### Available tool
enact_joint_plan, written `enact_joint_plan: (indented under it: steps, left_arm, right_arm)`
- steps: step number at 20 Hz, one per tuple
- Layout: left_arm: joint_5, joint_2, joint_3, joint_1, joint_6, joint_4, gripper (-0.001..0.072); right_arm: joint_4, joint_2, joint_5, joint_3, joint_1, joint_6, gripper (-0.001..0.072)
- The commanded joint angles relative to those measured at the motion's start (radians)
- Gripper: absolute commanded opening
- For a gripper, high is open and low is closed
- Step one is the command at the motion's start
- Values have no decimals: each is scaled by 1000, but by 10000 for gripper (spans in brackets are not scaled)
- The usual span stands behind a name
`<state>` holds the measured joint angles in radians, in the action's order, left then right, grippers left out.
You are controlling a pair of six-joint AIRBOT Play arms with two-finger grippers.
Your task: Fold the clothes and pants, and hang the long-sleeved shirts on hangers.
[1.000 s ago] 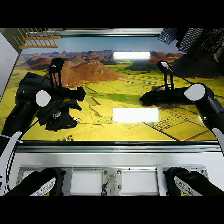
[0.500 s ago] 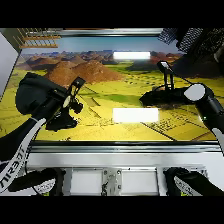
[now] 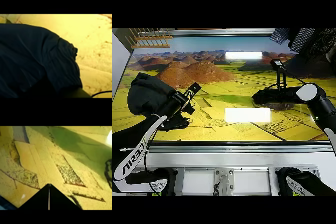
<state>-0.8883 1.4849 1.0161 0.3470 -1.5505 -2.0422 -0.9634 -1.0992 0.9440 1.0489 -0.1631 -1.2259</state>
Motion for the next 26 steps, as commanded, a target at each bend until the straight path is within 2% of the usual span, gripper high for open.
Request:
enact_joint_plan:
  steps: [1,6,8,10,13,17,18,19,20,21,22,23,24,26]
  left_arm:
    - [-4,-30,20,3,-18,1,11]
    - [-20,-153,268,100,-18,25,11]
    - [-16,-188,393,180,-18,137,11]
    - [21,-198,487,281,-18,267,11]
    - [110,-156,581,447,-19,401,12]
    - [146,-9,705,611,-20,404,12]
    - [137,23,735,620,-20,404,104]
    - [120,51,767,615,-21,403,418]
    - [101,68,791,596,-51,404,571]
    - [79,75,807,564,-97,405,568]
    - [46,72,810,516,-151,407,568]
    - [-1,71,809,467,-183,428,568]
    - [-63,71,804,409,-200,478,568]
    - [-134,65,726,303,-201,640,568]
  right_arm:
    - [0,-1,-23,1,0,-1,20]
    - [69,0,-24,2,0,0,21]
    - [26,8,-29,23,21,31,21]
    - [-43,32,-28,63,98,-19,20]
    - [-95,102,-30,92,272,-116,20]
    - [-95,174,-16,92,470,-137,20]
    - [-95,182,-10,92,496,-137,21]
    - [-95,184,1,92,514,-137,28]
    - [-97,183,12,91,520,-136,29]
    - [-97,180,28,90,524,-136,52]
    - [-100,175,43,90,523,-135,229]
    - [-99,167,61,90,523,-132,512]
    - [-100,157,75,89,523,-132,646]
    - [-106,132,93,84,523,-132,643]
